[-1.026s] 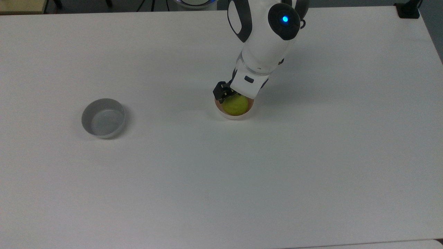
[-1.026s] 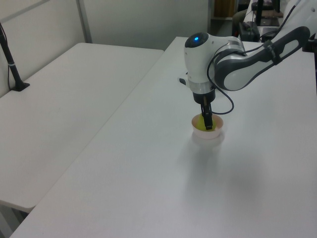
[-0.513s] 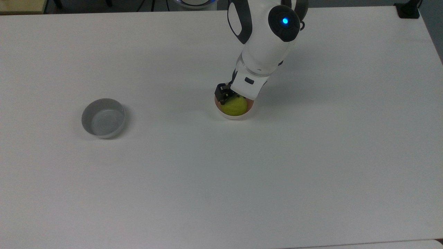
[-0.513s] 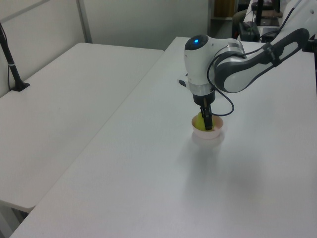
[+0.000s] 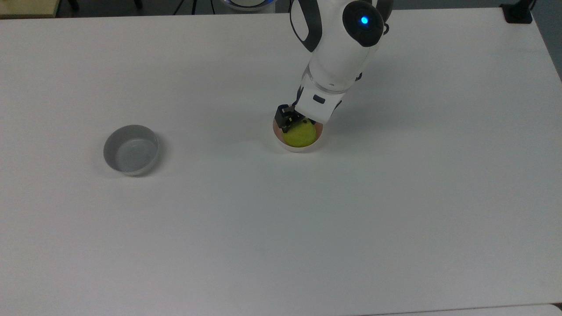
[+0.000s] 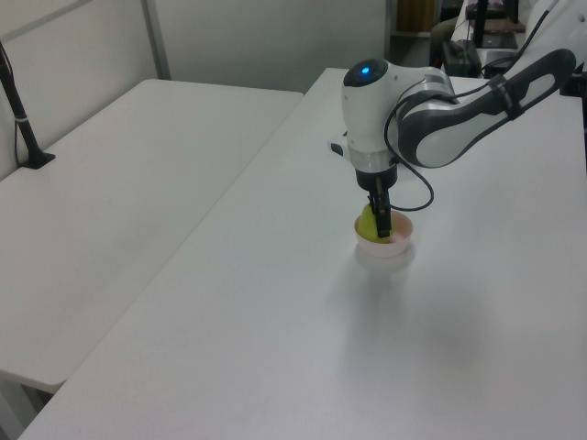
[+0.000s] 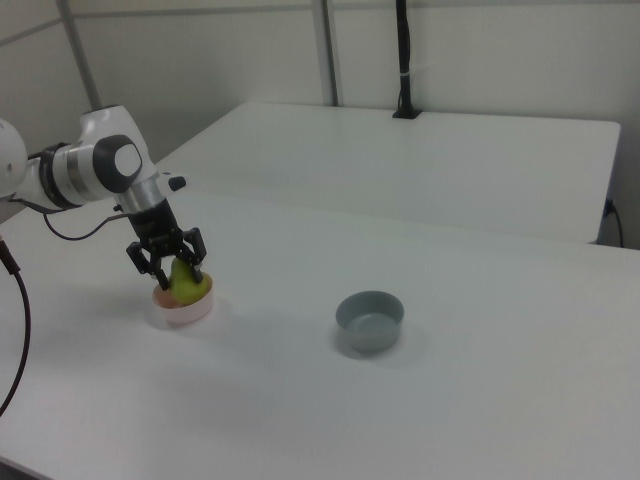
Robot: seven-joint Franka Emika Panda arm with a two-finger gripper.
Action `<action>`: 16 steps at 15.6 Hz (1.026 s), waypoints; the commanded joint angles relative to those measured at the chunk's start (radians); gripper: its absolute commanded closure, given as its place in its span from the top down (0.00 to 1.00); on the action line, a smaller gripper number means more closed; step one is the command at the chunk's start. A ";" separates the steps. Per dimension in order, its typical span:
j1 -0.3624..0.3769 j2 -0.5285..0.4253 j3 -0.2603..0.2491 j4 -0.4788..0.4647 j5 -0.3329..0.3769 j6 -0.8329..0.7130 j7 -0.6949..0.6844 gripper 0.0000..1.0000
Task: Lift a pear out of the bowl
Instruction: 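Lift the pear out of the pink bowl toward the grey bowl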
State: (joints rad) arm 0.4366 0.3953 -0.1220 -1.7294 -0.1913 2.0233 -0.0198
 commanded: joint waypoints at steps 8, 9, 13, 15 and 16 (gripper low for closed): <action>-0.138 -0.254 0.056 0.021 0.082 -0.164 -0.049 0.46; -0.191 -0.257 0.077 0.021 0.081 -0.164 -0.051 0.46; -0.359 -0.289 0.096 0.019 0.081 -0.179 -0.115 0.46; -0.409 -0.299 0.096 0.022 0.081 -0.184 -0.138 0.46; -0.424 -0.299 0.096 0.021 0.081 -0.184 -0.147 0.46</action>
State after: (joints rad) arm 0.0733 0.1378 -0.0463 -1.6932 -0.1292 1.8667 -0.1267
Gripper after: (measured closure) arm 0.278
